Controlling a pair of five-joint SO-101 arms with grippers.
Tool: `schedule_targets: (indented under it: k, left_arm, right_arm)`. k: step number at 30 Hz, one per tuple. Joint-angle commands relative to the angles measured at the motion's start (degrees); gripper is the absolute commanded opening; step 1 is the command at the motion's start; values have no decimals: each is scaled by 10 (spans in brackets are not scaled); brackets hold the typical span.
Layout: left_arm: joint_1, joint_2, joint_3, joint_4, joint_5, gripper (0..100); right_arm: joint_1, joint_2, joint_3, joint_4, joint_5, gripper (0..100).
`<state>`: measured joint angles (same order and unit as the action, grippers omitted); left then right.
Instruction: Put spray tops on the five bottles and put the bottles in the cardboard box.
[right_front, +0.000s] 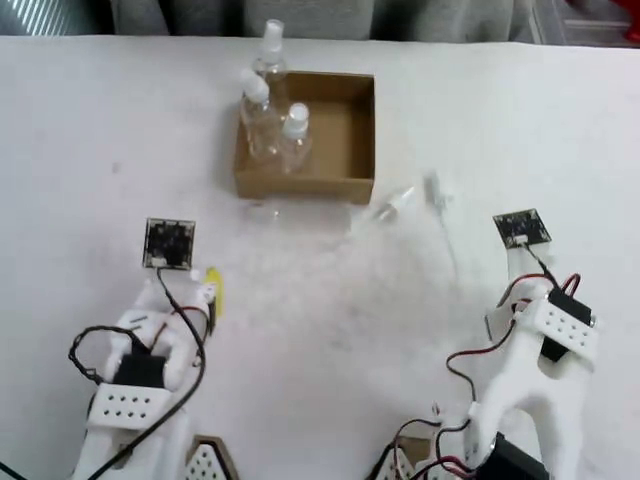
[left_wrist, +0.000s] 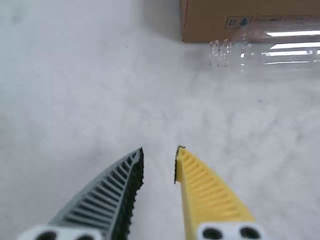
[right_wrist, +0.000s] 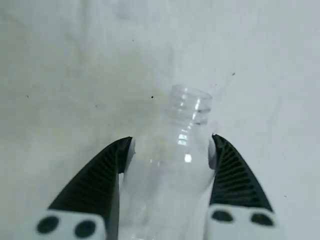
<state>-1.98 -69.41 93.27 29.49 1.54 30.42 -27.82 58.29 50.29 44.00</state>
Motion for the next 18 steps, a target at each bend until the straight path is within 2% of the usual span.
schedule_targets:
  k: [1,6,12,18]
  left_arm:
    - [-1,-12,-26,16,4,124]
    - [-2,-12,-27,17,4,124]
    - [-3,-12,-27,17,4,124]
    - [-3,-12,-27,17,4,125]
  right_arm:
    - [6,-7,-31,-3,5,156]
    - [7,-1,-42,0,5,166]
    - [7,-1,-42,1,5,299]
    - [3,-7,-47,1,5,303]
